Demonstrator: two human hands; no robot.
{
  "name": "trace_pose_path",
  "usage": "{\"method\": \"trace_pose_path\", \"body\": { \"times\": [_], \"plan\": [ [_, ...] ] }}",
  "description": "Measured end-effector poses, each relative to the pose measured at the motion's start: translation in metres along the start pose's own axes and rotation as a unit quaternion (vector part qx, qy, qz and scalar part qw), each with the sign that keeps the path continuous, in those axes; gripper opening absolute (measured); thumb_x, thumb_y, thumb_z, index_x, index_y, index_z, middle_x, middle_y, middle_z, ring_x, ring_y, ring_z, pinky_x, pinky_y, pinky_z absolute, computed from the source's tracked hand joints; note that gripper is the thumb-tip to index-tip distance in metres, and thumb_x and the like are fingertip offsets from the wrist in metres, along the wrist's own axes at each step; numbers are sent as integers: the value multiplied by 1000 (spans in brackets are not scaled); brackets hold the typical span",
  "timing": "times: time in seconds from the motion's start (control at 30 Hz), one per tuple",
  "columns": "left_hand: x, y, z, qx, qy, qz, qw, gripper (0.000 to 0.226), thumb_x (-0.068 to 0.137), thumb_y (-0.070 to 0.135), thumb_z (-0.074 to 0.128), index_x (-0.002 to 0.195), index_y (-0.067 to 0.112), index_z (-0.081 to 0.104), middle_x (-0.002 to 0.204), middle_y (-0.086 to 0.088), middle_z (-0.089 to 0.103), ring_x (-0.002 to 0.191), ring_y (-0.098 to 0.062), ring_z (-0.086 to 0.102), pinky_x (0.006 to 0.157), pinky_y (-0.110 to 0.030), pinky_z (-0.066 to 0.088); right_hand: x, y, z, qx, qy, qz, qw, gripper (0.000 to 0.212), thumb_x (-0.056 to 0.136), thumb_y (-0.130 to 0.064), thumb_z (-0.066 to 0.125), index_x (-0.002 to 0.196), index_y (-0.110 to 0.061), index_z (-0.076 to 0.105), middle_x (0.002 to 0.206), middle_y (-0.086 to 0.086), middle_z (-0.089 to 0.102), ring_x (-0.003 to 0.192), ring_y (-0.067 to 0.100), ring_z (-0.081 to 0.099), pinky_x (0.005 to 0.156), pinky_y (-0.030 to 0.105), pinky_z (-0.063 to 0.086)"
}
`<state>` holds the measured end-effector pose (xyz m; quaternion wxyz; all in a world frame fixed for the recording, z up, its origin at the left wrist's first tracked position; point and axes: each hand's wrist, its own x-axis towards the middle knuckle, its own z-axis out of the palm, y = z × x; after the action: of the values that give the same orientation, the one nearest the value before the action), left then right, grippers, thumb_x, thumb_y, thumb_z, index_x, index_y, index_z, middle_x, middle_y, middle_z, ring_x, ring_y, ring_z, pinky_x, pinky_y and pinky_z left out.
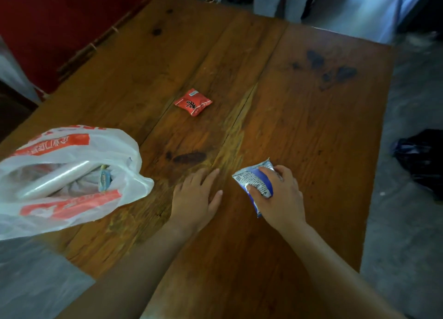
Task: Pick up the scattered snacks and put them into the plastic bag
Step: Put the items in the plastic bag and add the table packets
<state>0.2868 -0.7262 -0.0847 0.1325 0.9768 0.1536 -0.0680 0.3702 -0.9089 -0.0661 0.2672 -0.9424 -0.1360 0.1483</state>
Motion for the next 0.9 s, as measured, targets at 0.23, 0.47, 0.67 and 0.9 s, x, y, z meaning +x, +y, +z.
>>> {"method": "trace_pose_path", "body": {
  "times": [0.23, 0.47, 0.67, 0.9],
  "plan": [
    [81, -45, -54, -29, 39, 53, 997, 54, 92, 48, 39, 142, 33, 26, 149, -2, 33, 136, -21, 31, 106, -46, 34, 8, -55, 21, 6, 67, 47, 997, 54, 84, -50, 53, 132, -28, 40, 137, 3, 35, 121, 19, 38, 96, 43, 38],
    [142, -90, -71, -8, 42, 86, 995, 53, 91, 45, 44, 139, 26, 32, 146, -6, 35, 133, -26, 34, 103, -47, 39, 37, -92, 52, -23, 52, 74, 996, 52, 87, -49, 48, 134, -30, 36, 145, 4, 30, 131, 23, 31, 103, 48, 32],
    [205, -90, -65, -17, 34, 79, 996, 56, 91, 47, 45, 141, 27, 30, 150, -10, 28, 136, -30, 28, 106, -49, 32, 47, -87, 53, -52, 41, 96, 993, 57, 84, -52, 51, 135, -31, 35, 149, 3, 24, 137, 21, 17, 109, 49, 24],
    [217, -83, -44, -5, -28, 100, 995, 58, 92, 48, 41, 143, 27, 24, 155, -5, 17, 142, -32, 13, 113, -52, 23, 48, -85, 55, -3, 39, 109, 993, 58, 83, -51, 53, 135, -32, 35, 148, 0, 24, 136, 17, 20, 108, 46, 25]
  ]
}}
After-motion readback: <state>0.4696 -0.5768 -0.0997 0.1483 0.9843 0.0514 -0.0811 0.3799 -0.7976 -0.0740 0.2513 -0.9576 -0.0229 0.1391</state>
